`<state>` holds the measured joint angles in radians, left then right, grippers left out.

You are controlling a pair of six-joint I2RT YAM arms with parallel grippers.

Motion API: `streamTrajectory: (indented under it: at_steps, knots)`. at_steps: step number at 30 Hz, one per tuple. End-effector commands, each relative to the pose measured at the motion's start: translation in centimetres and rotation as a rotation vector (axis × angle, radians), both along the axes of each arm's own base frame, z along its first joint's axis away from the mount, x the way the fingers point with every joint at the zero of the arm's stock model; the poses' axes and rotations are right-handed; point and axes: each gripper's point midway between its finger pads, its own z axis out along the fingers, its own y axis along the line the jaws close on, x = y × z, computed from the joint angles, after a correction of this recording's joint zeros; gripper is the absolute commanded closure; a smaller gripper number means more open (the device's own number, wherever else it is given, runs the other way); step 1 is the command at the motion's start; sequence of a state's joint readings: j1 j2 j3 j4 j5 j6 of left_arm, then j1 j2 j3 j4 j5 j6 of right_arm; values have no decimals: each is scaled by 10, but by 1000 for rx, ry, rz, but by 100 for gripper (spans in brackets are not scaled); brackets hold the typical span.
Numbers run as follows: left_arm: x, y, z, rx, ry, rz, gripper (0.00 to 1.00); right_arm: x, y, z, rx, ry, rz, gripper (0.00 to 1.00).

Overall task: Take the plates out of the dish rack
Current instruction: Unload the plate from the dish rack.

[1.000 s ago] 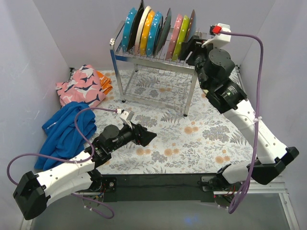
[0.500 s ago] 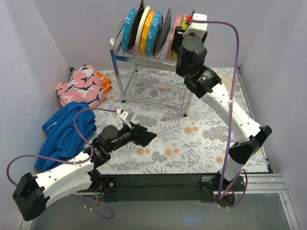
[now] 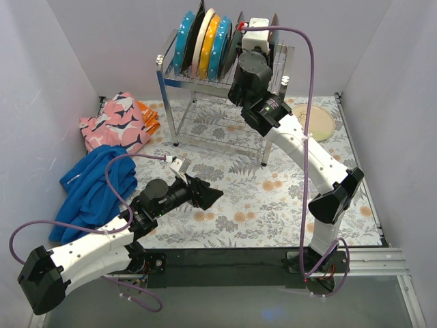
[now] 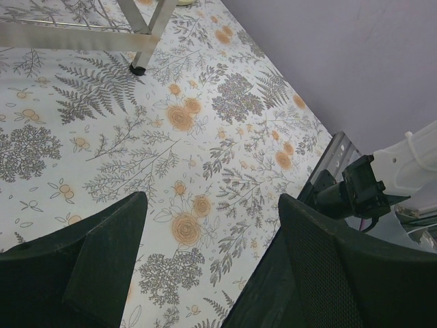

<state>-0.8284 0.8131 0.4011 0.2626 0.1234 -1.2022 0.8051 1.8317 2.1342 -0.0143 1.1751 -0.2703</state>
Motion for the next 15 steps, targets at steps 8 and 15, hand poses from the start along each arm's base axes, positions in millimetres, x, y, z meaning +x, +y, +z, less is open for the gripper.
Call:
streamTrajectory:
  at_steps: [8,15]
  knots:
    - [-4,-1,7,-17,-14,-16,24,-17,-27,30,21,-41,-119,49]
    - [-4,1,8,-22,-20,-7,24,-6,-28,4,29,-18,-142,48]
